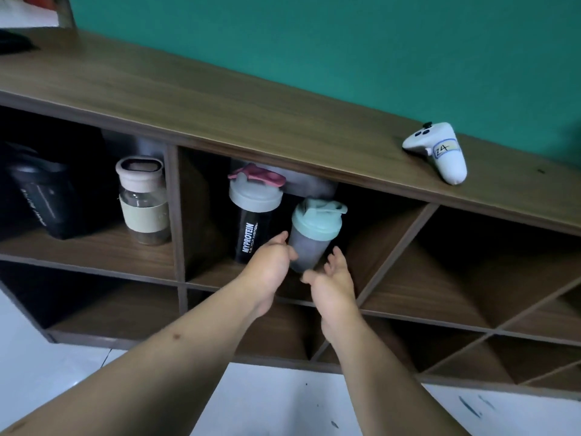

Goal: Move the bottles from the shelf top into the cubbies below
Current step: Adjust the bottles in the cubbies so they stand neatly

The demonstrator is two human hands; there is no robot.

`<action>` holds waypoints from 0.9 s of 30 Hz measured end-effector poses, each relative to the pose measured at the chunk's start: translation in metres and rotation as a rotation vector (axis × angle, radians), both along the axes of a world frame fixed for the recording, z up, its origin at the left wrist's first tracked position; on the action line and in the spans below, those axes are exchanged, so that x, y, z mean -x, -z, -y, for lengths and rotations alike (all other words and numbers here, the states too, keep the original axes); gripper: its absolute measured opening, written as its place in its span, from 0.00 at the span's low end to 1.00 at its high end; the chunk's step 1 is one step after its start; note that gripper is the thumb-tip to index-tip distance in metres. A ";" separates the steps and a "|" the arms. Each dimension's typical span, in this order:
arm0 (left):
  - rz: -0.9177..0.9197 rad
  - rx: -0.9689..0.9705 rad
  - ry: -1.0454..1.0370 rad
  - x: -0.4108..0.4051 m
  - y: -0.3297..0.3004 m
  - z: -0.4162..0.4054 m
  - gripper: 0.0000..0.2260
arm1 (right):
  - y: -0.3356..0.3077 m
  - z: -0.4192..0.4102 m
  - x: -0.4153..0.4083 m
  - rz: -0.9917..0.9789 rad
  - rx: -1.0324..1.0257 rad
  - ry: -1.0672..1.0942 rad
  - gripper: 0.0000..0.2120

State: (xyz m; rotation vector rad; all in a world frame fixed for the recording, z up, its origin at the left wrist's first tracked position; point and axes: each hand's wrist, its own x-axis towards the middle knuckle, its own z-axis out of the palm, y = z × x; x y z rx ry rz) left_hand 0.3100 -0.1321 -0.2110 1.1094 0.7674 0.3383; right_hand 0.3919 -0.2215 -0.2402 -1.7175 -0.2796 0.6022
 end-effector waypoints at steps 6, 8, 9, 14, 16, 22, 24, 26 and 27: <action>0.010 -0.037 0.049 -0.022 0.008 0.006 0.35 | 0.014 -0.012 -0.008 0.025 -0.035 -0.083 0.47; 0.026 -0.021 0.013 -0.024 0.010 0.006 0.38 | 0.017 -0.013 -0.010 0.039 -0.045 -0.093 0.45; 0.033 -0.011 0.005 -0.024 0.011 0.006 0.39 | 0.016 -0.013 -0.009 0.046 -0.052 -0.099 0.44; 0.074 0.037 0.012 -0.025 0.013 0.008 0.36 | 0.020 -0.015 -0.015 0.026 -0.078 -0.104 0.41; 0.104 0.086 0.009 -0.022 0.011 0.009 0.33 | 0.020 -0.015 -0.015 0.018 -0.076 -0.096 0.41; 0.179 0.252 -0.024 -0.021 0.009 0.005 0.24 | 0.013 -0.014 -0.010 -0.018 -0.063 -0.092 0.51; 0.185 0.270 -0.046 -0.016 0.010 0.006 0.29 | 0.007 -0.014 -0.003 -0.017 -0.046 -0.031 0.50; 0.156 0.277 -0.123 -0.010 0.012 0.008 0.32 | 0.002 -0.010 0.010 0.047 0.014 0.116 0.39; 0.122 0.254 -0.186 -0.008 0.015 0.007 0.29 | 0.002 -0.009 0.017 0.103 0.054 0.176 0.31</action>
